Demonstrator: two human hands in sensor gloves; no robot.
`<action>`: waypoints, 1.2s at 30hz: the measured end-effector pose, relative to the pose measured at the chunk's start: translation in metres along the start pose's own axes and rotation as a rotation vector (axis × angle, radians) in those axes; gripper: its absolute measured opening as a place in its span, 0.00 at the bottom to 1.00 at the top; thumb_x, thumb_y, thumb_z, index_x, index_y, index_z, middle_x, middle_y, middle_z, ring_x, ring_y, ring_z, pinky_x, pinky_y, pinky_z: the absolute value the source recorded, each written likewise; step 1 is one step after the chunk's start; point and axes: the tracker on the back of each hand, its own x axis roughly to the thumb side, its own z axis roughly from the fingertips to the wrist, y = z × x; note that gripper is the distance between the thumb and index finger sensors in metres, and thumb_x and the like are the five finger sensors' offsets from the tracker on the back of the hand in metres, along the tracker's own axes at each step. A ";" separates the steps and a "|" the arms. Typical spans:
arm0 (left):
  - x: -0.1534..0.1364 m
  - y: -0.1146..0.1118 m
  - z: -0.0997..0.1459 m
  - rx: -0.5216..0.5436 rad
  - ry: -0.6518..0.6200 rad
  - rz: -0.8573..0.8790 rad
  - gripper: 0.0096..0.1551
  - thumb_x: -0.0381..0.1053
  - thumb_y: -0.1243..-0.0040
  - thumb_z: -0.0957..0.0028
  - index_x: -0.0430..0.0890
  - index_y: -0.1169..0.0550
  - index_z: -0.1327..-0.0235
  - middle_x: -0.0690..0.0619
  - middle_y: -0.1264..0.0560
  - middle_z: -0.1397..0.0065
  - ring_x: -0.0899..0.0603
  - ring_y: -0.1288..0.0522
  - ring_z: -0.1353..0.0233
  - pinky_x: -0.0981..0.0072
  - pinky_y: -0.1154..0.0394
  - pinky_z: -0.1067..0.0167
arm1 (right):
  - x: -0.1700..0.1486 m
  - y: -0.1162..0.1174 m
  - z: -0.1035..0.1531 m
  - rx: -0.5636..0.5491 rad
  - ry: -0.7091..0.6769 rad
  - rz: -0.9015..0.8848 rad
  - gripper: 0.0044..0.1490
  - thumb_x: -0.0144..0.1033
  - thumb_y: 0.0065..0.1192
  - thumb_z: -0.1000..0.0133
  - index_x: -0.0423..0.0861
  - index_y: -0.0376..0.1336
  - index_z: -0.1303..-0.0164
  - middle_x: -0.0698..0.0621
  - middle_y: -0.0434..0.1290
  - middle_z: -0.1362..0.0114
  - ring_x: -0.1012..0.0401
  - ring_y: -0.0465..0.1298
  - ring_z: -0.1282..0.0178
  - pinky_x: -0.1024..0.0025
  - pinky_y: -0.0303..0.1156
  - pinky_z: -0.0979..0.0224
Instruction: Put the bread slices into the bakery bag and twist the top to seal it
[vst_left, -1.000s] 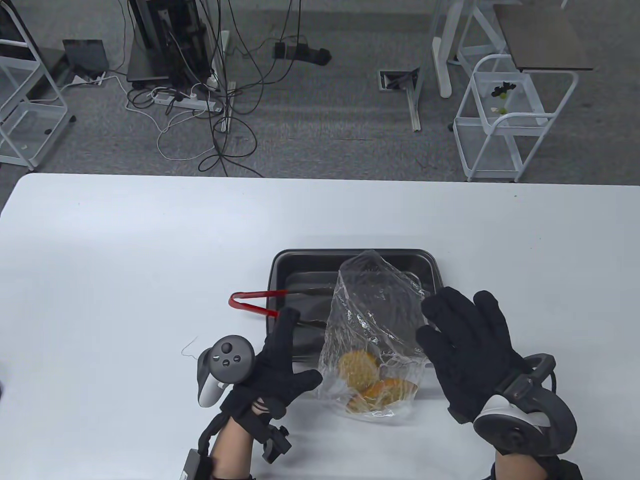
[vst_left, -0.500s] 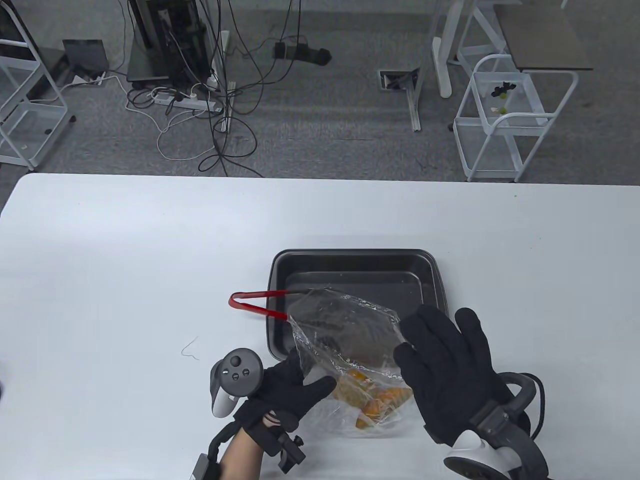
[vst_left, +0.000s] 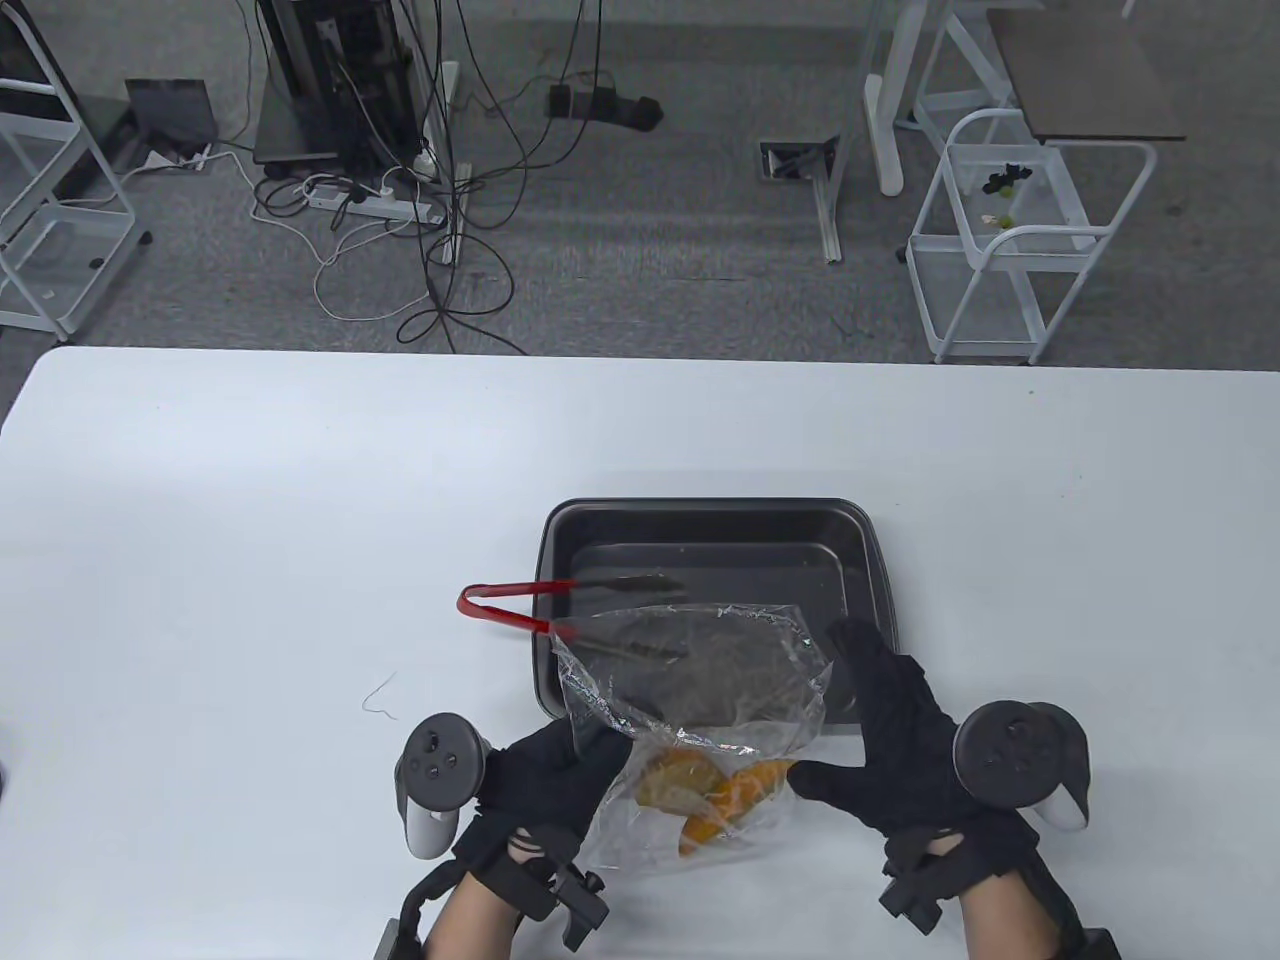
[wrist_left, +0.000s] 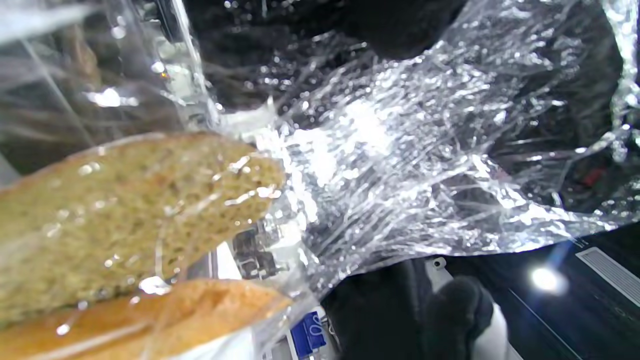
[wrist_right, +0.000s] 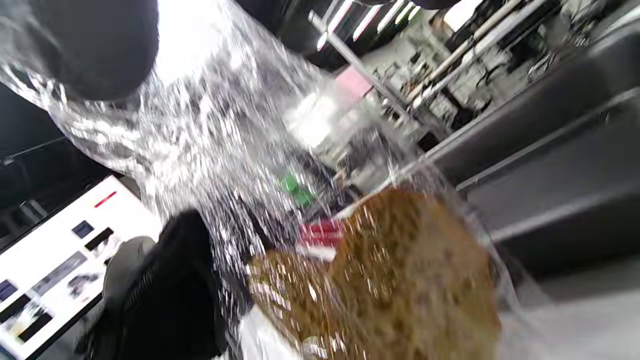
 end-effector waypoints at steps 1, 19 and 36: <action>-0.001 -0.001 0.000 -0.014 -0.007 0.011 0.24 0.59 0.42 0.44 0.59 0.23 0.35 0.56 0.20 0.29 0.41 0.24 0.23 0.32 0.48 0.19 | -0.003 0.004 -0.002 0.027 -0.011 -0.031 0.81 0.71 0.71 0.56 0.42 0.26 0.19 0.32 0.42 0.12 0.28 0.45 0.13 0.23 0.36 0.26; 0.002 -0.009 -0.004 -0.311 -0.047 0.029 0.68 0.80 0.35 0.61 0.58 0.56 0.17 0.46 0.49 0.11 0.30 0.47 0.11 0.28 0.60 0.19 | -0.010 0.029 0.002 -0.016 -0.068 -0.092 0.30 0.45 0.65 0.43 0.44 0.71 0.34 0.40 0.75 0.26 0.36 0.74 0.26 0.25 0.51 0.26; 0.038 -0.062 0.002 -0.153 -0.076 -0.484 0.80 0.76 0.28 0.67 0.45 0.63 0.22 0.43 0.50 0.14 0.31 0.39 0.15 0.29 0.52 0.19 | 0.037 0.079 -0.007 -0.113 0.009 0.026 0.31 0.46 0.65 0.43 0.39 0.71 0.37 0.34 0.70 0.24 0.33 0.69 0.25 0.25 0.50 0.27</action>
